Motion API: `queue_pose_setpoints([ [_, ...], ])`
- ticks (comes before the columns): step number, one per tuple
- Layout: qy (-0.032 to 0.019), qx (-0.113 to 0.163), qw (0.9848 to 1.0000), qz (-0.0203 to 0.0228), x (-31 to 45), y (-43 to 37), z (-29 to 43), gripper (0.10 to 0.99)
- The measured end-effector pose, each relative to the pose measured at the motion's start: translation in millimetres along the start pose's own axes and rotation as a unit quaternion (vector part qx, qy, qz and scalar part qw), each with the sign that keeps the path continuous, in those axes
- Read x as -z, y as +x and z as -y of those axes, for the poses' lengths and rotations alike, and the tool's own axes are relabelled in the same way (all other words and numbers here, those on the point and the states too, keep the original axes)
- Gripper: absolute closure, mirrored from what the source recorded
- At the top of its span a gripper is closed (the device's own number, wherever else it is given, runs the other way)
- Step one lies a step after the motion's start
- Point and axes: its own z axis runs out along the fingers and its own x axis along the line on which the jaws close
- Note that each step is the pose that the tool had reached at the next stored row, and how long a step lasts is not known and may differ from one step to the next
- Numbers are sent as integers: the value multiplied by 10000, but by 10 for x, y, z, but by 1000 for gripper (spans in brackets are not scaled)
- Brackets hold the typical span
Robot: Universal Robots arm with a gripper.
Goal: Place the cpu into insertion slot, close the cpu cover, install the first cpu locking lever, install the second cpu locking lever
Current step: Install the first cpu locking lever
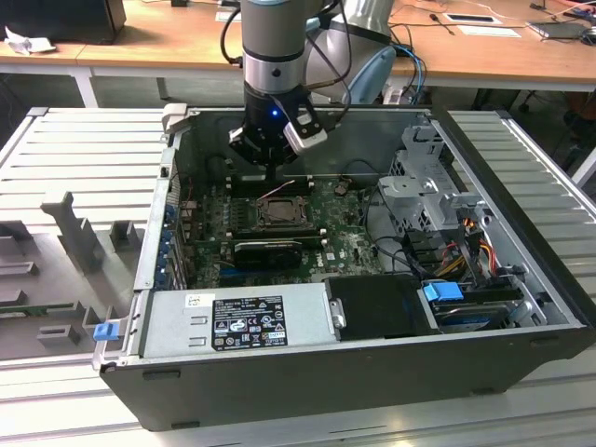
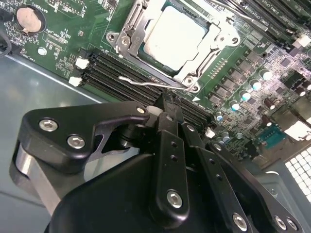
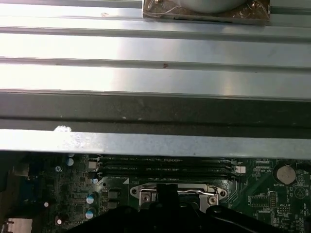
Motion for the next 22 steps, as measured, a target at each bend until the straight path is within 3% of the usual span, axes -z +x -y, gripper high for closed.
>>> queue_pose_setpoints([
  [5, -14, -1, 10000, 1, -53, -19, -4, 980],
  [8, -82, -1, 10000, 3, -71, -19, -3, 980],
  [11, -114, -1, 9999, 3, -78, -26, -1, 980],
  [12, -146, -2, 9999, 3, -80, -30, 0, 980],
  [14, -300, -4, 9996, 9, -86, -36, -1, 980],
  [15, -325, -4, 9995, 11, -95, -37, -1, 980],
  [22, -326, -4, 9995, 9, -117, -52, 3, 980],
])
